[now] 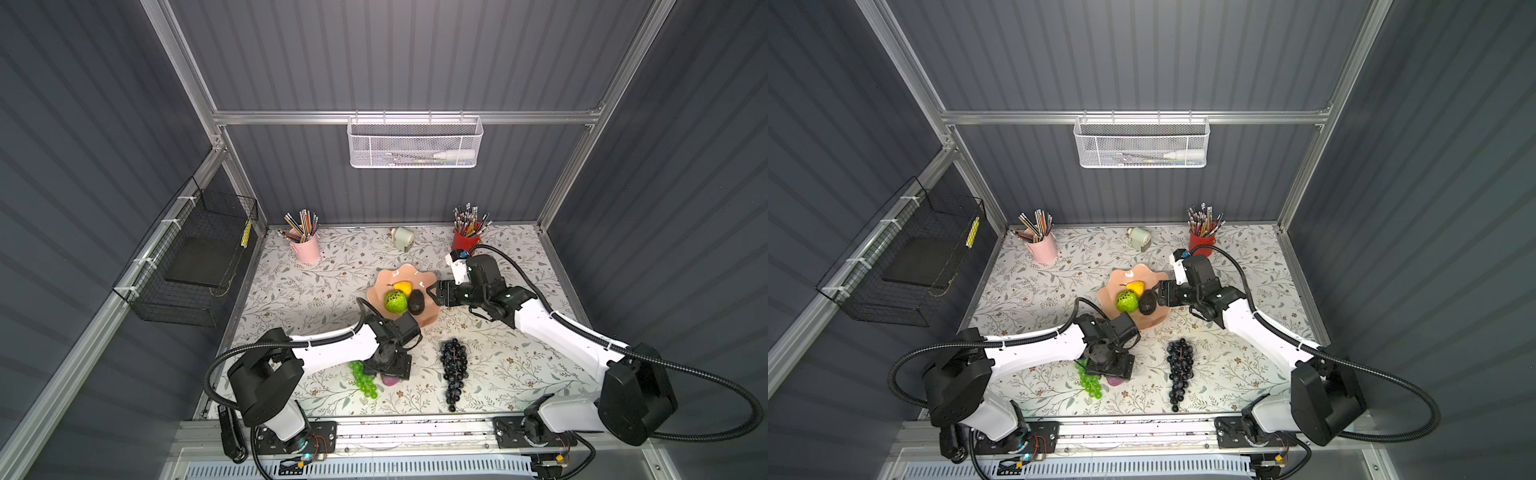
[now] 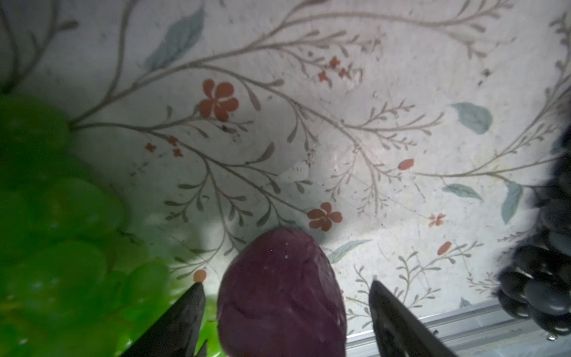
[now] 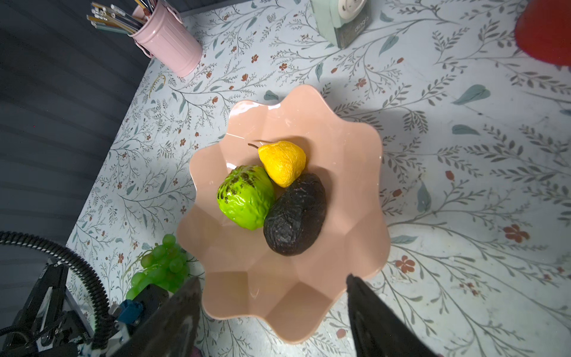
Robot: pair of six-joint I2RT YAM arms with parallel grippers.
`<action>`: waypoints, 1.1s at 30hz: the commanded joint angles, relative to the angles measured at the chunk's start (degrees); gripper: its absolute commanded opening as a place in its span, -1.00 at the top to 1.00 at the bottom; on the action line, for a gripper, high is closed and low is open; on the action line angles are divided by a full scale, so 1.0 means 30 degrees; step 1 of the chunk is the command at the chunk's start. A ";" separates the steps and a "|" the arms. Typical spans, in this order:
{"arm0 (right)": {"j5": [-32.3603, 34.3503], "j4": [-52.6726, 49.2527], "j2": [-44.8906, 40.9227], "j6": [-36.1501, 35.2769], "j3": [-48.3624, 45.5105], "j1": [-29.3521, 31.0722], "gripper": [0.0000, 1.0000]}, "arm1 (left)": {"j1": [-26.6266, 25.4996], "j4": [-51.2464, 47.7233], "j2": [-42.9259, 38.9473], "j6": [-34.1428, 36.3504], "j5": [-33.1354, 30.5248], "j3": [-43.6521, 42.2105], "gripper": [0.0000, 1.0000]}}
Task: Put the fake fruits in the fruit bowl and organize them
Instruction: 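Grasp the purple fruit with the left gripper and lift it, then lower the purple fruit into the bowl beside the avocado and open the left gripper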
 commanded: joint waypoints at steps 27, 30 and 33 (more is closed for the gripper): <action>-0.0348 0.2676 -0.0567 -0.0843 -0.2872 -0.0166 -0.50 | -0.0180 -0.0994 0.0576 -0.0100 -0.1532 0.1386 0.16; -0.0363 0.2521 -0.0632 -0.0814 -0.2798 -0.0184 -0.50 | -0.0184 -0.0945 -0.0213 -0.0036 -0.1734 0.1151 0.18; -0.0399 0.2440 -0.0689 -0.0627 -0.2793 -0.0195 -0.49 | -0.0176 -0.0880 -0.1164 0.0018 -0.1979 0.0842 0.20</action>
